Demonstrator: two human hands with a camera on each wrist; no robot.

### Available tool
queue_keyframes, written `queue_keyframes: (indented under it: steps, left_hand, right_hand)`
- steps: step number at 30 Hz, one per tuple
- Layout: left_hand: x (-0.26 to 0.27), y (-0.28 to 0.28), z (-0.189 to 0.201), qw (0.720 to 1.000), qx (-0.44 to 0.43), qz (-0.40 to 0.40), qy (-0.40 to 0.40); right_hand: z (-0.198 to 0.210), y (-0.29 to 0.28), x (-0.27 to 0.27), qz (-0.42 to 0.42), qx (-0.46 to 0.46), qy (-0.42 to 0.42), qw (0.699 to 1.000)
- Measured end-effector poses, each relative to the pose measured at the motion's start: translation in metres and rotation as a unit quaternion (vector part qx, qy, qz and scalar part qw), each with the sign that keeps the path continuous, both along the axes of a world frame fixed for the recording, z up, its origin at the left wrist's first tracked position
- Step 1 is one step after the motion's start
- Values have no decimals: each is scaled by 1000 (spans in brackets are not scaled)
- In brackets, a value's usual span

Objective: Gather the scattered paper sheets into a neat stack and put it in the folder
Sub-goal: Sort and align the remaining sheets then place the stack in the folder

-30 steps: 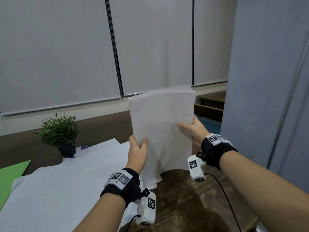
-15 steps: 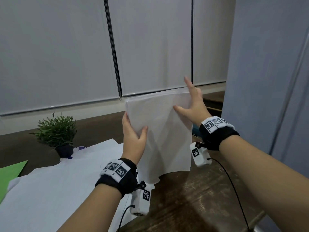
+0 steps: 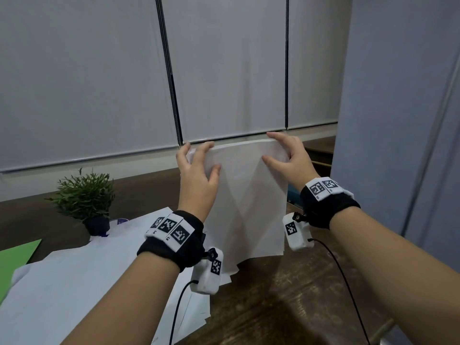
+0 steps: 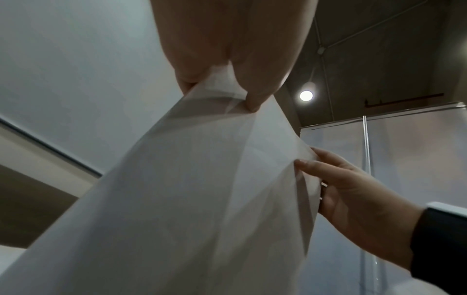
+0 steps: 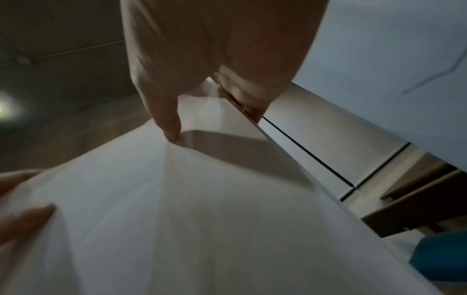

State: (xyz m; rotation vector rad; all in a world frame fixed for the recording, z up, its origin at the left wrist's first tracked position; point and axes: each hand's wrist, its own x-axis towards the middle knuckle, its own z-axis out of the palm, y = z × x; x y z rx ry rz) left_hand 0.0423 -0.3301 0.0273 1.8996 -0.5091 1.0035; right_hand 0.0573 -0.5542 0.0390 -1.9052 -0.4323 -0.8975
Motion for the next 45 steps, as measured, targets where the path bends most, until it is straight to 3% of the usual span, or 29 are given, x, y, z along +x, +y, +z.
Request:
queue_keyframes:
  steps: [4,6,9,12,16,19,23,27,30,33,36,39,42,45]
  left_hand:
    - [0,2,0,999,-29,-6,-26]
    - [2,5,-2,998,-51,-35,-13]
    - [6,13,-22,976,-127,-138,113]
    - [8,13,-51,945,-152,-150,247]
    - [1,-3,-40,975,-126,-64,172]
    - [-2,-12,-31,975,-158,-51,145]
    - [4,-4,-70,953,-151,-49,258]
    - [-1,5,-115,945,-13,-30,325]
    - [0,-1,-107,943,-6,-28,332]
    - [8,-15,-98,915,-1,-58,398]
    - [12,-33,-108,888,12,-46,457]
    - [7,-56,-130,874,64,-38,481]
    - [-2,-75,-154,831,75,-73,547]
    - [-4,-86,-170,810,128,-65,569]
  right_hand:
    - [-5,-2,5,12,41,36,998]
    - [-11,-1,6,59,131,91,985]
    - [-32,-2,8,129,221,190,948]
    - [-54,1,11,105,186,224,951]
    - [-48,17,17,45,229,131,964]
    - [-42,23,20,22,240,85,967]
    - [-76,19,13,1,209,175,962]
    - [-124,9,10,10,139,313,940]
    - [-128,2,16,-20,136,316,939]
    - [-117,-14,18,-84,101,324,937]
    - [-114,-36,15,-150,-2,392,908]
    - [-121,-58,8,-198,-84,471,856]
    - [-134,-75,1,-231,-151,525,805]
    - [-144,-86,-6,-262,-200,565,757]
